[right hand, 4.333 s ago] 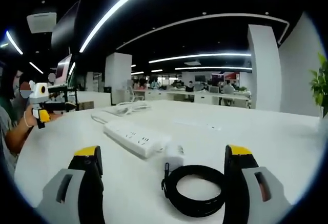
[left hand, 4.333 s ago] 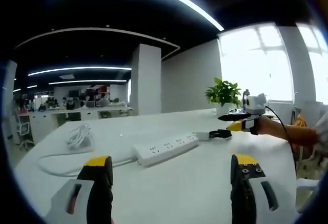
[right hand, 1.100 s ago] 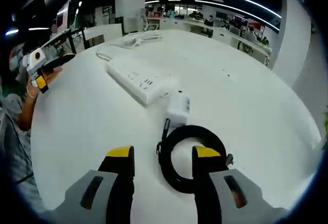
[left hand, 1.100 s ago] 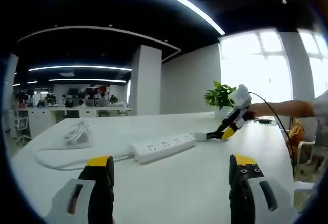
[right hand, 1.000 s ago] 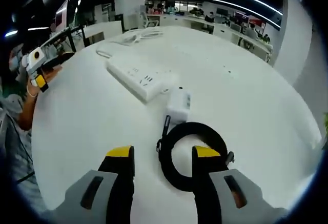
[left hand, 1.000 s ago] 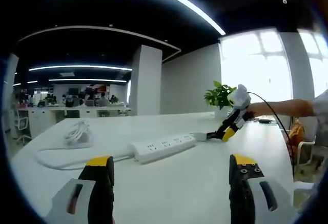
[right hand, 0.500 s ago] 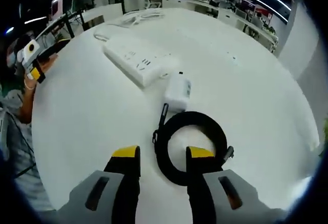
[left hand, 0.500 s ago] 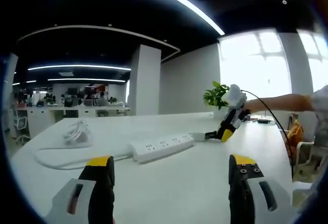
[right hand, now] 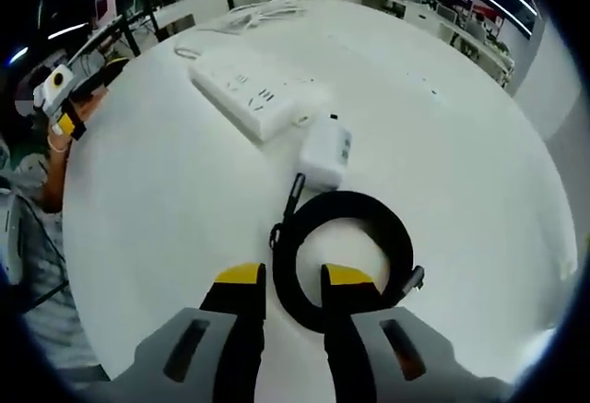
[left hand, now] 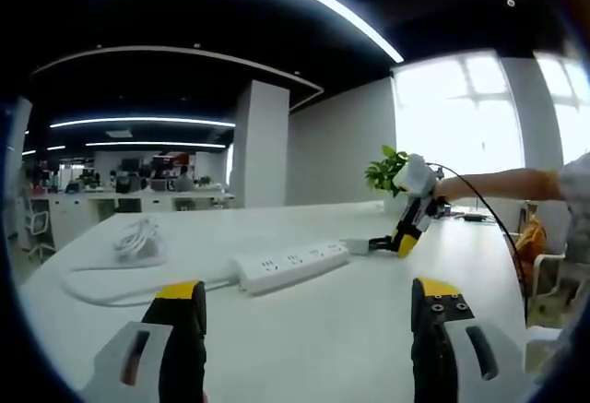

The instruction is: Straighten the power strip on the desk, plug the charger into it

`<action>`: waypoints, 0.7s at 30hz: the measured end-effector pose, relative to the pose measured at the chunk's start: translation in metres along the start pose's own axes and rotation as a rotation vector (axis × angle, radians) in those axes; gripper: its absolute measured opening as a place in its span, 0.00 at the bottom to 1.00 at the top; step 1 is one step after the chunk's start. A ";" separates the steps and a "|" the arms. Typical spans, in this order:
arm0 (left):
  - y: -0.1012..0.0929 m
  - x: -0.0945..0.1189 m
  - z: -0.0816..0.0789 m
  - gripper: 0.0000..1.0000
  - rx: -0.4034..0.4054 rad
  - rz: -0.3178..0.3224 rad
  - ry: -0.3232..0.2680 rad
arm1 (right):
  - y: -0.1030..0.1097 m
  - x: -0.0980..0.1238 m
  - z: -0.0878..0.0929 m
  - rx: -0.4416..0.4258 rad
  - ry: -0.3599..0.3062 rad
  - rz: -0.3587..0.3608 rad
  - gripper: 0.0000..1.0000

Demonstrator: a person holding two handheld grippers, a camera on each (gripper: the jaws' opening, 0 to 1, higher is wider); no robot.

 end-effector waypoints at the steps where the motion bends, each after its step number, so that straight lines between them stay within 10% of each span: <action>1: 0.000 0.000 0.000 0.94 0.001 -0.001 -0.001 | -0.001 0.000 -0.001 0.004 0.002 -0.002 0.21; 21: 0.000 0.002 -0.001 0.94 -0.002 -0.004 0.000 | 0.010 -0.002 -0.004 0.049 -0.023 -0.051 0.08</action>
Point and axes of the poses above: the point that each gripper's makers call its tool centre point, and the gripper's own axes: x roughly backward along the fingers, y roughly to its left, z roughly out of its underside, the point moved 5 cm from there along x, roughly backward along the fingers, and after that the axes turned 5 degrees about -x, right-handed, at the moved point
